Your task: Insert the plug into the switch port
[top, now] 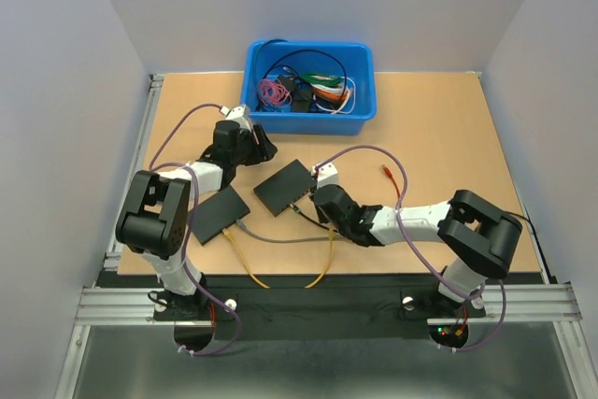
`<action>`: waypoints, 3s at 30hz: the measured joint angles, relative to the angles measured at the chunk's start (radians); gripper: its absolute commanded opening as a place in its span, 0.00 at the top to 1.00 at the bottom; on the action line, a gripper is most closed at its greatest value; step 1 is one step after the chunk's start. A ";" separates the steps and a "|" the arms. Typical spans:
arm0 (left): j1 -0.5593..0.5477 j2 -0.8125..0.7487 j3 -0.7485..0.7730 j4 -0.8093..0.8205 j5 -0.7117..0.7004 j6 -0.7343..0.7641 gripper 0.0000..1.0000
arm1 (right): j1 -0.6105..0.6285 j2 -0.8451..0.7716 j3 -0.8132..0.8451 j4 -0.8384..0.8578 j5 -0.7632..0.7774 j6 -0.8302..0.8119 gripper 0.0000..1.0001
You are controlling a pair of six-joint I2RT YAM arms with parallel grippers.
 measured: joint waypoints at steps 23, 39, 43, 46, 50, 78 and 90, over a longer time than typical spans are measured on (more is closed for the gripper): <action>-0.112 0.098 -0.064 0.112 0.025 -0.001 0.36 | -0.016 0.145 0.056 0.082 -0.071 -0.014 1.00; -0.127 0.123 -0.059 0.156 0.009 0.000 0.36 | -0.016 0.158 0.101 0.090 -0.065 -0.020 0.99; -0.131 0.127 -0.057 0.164 0.006 0.000 0.36 | -0.016 0.159 0.102 0.090 -0.065 -0.020 1.00; -0.134 0.133 -0.051 0.167 0.005 0.000 0.36 | -0.016 0.163 0.103 0.090 -0.066 -0.019 1.00; -0.136 0.134 -0.050 0.167 0.002 0.000 0.36 | -0.016 0.177 0.109 0.090 -0.055 -0.019 1.00; -0.137 0.153 -0.029 0.172 -0.008 0.013 0.37 | -0.031 0.206 0.152 0.068 -0.048 -0.004 0.99; -0.137 0.163 -0.026 0.187 -0.006 0.034 0.39 | -0.031 0.212 0.147 0.096 -0.081 -0.028 1.00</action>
